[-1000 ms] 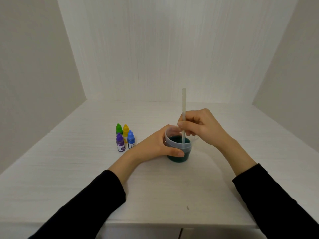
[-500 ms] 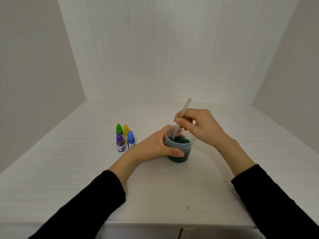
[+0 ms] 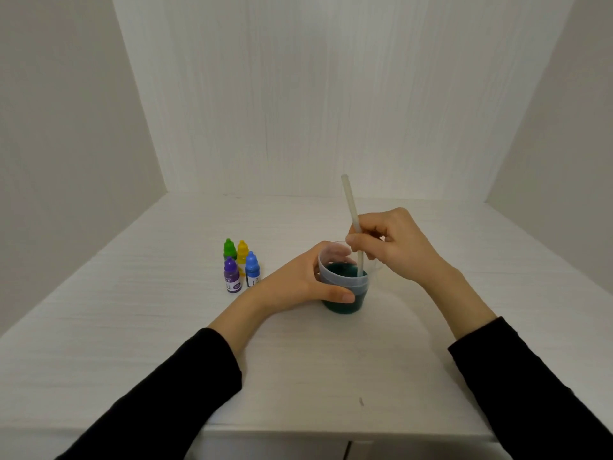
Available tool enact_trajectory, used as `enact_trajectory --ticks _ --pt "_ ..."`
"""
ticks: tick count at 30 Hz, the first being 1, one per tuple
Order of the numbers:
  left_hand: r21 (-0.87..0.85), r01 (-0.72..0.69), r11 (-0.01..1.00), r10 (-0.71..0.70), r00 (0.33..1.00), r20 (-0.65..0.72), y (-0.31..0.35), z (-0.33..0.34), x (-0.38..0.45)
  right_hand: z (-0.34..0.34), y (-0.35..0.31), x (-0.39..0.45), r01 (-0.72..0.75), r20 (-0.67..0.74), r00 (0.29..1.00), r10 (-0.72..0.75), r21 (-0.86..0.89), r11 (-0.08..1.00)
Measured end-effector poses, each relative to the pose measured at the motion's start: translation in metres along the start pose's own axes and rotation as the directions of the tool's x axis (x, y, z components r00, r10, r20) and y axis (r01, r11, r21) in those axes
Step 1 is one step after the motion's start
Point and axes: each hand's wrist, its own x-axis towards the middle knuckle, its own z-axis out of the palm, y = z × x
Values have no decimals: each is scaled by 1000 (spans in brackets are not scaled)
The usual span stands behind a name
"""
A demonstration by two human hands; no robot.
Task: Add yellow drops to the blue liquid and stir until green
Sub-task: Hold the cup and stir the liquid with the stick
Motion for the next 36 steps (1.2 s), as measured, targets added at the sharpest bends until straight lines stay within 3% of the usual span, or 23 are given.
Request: enact_trajectory --ticks 6,10,21,24,30,36 --pt "-4 -21 1000 21 1000 4 3 1 -1 6 -3 -1 5 52 999 -16 213 977" --pt "-14 -23 1000 23 1000 17 4 1 -1 11 -1 0 -4 29 1000 -2 217 976" --pt "-5 -2 1000 2 1000 7 3 1 0 4 6 5 -2 -71 997 -13 -205 979" --pt "2 15 1000 -15 1000 2 1 1 1 0 7 4 -9 -75 997 -9 -235 972" --pt "15 12 1000 -12 1000 -8 1 0 1 0 5 2 -18 -47 999 11 -139 990" --pt "2 -9 1000 9 1000 8 -2 -1 1 3 -2 -1 10 36 999 -15 136 991"
